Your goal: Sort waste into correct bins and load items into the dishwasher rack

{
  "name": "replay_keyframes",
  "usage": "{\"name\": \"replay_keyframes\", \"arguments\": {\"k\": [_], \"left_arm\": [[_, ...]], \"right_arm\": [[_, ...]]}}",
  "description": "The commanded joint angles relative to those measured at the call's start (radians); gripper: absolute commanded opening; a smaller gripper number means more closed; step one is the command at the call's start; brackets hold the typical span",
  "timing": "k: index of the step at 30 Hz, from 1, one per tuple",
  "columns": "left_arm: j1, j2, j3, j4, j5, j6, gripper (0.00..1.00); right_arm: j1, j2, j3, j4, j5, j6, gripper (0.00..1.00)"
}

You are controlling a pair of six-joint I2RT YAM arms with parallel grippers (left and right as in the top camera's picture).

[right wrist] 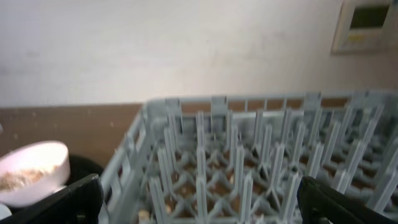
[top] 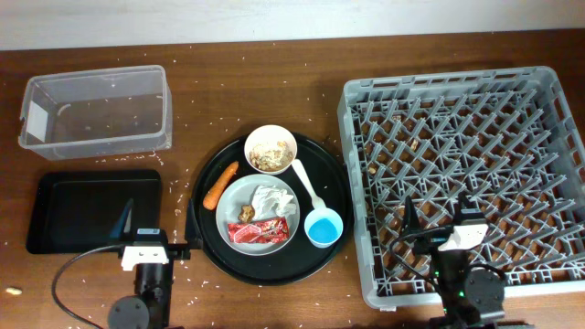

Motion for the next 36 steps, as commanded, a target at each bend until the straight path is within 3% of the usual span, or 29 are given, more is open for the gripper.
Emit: {"name": "replay_keyframes", "arguments": {"k": [1, 10, 18, 22, 25, 28, 36], "left_arm": [[0.006, 0.109, 0.105, 0.006, 0.042, 0.025, 0.99], [0.006, 0.670, 0.534, -0.064, 0.201, 0.113, 0.99], [0.005, 1.157, 1.103, -0.507, 0.245, 0.113, 0.99], [-0.009, 1.323, 1.292, -0.666, 0.294, 0.113, 0.99], [-0.010, 1.409, 1.316, -0.688, 0.353, 0.112, 0.99], [-0.009, 1.460, 1.316, -0.863, 0.352, 0.113, 0.99], [-0.029, 1.530, 1.316, -0.866, 0.435, 0.037, 0.99]], "right_arm": [[-0.004, -0.004, 0.100, 0.006, -0.011, -0.008, 0.98], [-0.004, 0.055, 0.338, -0.166, -0.011, -0.008, 0.98], [-0.004, 0.324, 0.636, -0.384, -0.096, -0.011, 0.98], [-0.004, 0.518, 0.794, -0.521, -0.160, -0.011, 0.98], [-0.004, 0.666, 0.899, -0.632, -0.161, -0.010, 0.99], [-0.004, 0.800, 0.947, -0.683, -0.171, -0.006, 0.98], [-0.004, 0.908, 0.946, -0.726, -0.280, -0.006, 0.98]]}}
